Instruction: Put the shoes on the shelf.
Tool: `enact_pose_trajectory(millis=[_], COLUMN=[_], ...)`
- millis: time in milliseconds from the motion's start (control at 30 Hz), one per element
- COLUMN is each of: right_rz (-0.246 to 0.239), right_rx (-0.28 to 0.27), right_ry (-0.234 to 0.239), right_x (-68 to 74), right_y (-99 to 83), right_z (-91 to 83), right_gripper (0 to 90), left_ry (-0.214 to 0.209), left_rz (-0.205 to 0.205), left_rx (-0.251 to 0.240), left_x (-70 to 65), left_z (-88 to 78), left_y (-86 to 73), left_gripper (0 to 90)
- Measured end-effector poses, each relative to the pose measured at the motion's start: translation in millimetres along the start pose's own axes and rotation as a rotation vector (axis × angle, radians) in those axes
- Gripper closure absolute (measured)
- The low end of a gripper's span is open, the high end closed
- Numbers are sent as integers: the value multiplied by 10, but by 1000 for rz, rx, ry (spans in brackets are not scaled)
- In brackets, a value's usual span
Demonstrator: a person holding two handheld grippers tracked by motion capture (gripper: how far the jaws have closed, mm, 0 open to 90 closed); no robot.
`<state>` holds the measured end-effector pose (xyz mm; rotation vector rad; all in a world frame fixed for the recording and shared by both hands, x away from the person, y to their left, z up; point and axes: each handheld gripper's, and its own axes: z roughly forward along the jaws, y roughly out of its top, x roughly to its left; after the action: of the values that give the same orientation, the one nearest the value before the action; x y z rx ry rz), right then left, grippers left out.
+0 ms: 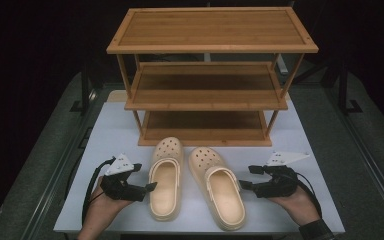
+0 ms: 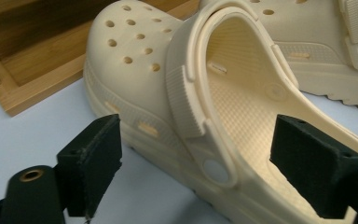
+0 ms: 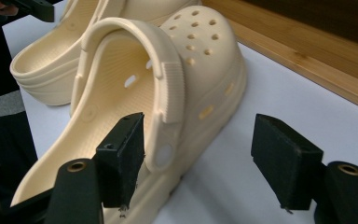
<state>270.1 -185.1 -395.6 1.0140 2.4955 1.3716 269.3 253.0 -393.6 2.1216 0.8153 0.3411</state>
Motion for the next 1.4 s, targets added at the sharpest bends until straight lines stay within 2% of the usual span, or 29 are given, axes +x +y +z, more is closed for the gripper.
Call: enact_pose_trajectory(millis=[300,400,600,700,800,1100,1233,1400], right_rz=[-12,-17,-43,-55,-58,-74,-95,-95], right_rx=[4,7,29,43,52,56,57,54], right_ry=[7,8,4,-14,-6,-9,-36,-50], right_x=[48,58,92,95,92,103,123,107], right_y=[144,178,223,235,235,238,248,246], right_z=[177,234,372,429,464,453,434,405], right_gripper=[407,431,502,558,576,663,724,750], left_ry=[14,18,24,44,48,59,88,93], left_rz=[-6,3,8,7,12,19,39,31], left_rx=[-11,-5,16,15,20,20,21,16], left_x=[29,41,67,70,74,56,31,46], left_z=[117,153,242,263,259,241,203,184], left_y=[109,139,157,160,156,160,176,171], left_gripper=[350,394,448,479,488,541,636,706])
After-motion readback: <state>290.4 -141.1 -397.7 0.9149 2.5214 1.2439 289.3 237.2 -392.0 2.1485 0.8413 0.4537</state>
